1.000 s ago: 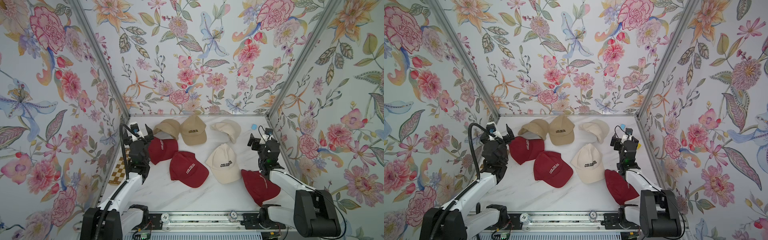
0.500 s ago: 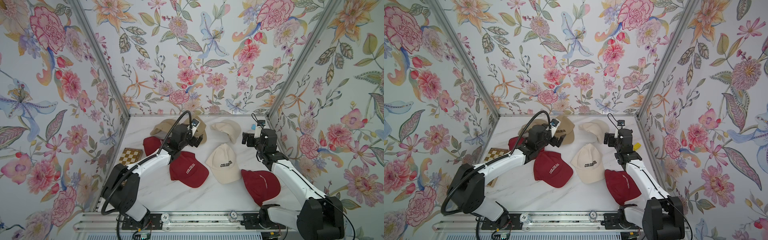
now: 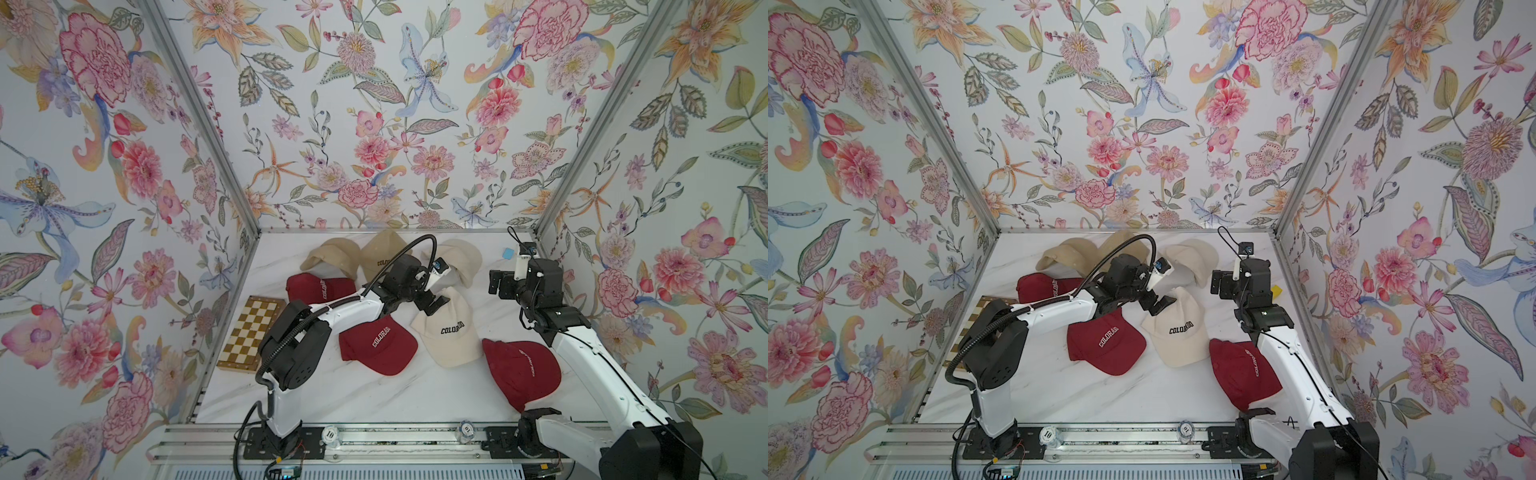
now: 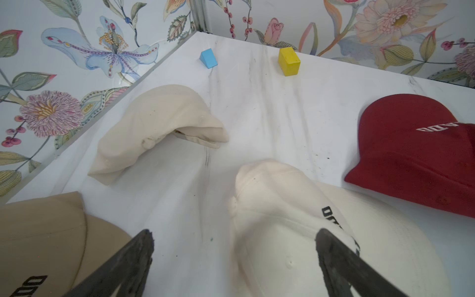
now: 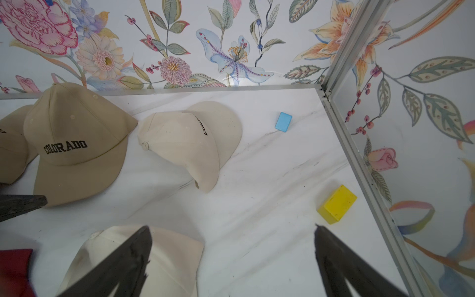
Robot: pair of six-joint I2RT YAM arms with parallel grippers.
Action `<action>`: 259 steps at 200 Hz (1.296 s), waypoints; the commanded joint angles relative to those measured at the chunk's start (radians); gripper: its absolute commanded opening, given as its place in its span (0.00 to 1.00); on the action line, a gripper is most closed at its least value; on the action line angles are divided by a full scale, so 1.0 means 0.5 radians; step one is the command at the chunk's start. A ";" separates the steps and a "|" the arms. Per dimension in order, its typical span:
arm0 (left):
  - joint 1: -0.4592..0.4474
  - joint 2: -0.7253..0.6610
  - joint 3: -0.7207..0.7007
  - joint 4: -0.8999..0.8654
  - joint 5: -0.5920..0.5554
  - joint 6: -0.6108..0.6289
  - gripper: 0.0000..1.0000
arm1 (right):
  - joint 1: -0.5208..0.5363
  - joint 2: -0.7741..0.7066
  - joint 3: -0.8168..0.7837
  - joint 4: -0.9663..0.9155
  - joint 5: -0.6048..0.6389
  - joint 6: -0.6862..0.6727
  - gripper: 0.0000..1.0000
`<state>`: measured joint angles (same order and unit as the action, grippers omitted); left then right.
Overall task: Stack the baseball caps by color
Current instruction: Pick up the baseball cap from the center of the board.
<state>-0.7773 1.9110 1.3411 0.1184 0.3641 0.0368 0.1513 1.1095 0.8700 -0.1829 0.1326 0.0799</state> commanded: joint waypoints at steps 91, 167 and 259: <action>-0.096 -0.020 0.063 -0.124 -0.181 0.102 1.00 | -0.039 -0.014 0.048 -0.085 -0.080 0.052 0.99; 0.071 0.358 0.471 -0.366 0.103 0.387 1.00 | -0.046 0.016 0.034 -0.074 -0.127 0.050 0.99; 0.200 0.673 0.920 -0.906 0.768 0.527 0.94 | -0.043 0.112 0.031 -0.004 -0.188 0.082 0.99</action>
<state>-0.6868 2.2063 1.7561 -0.2245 0.6384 0.2752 0.1352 1.1526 0.8700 -0.2047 0.0566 0.1066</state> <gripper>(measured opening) 0.950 0.988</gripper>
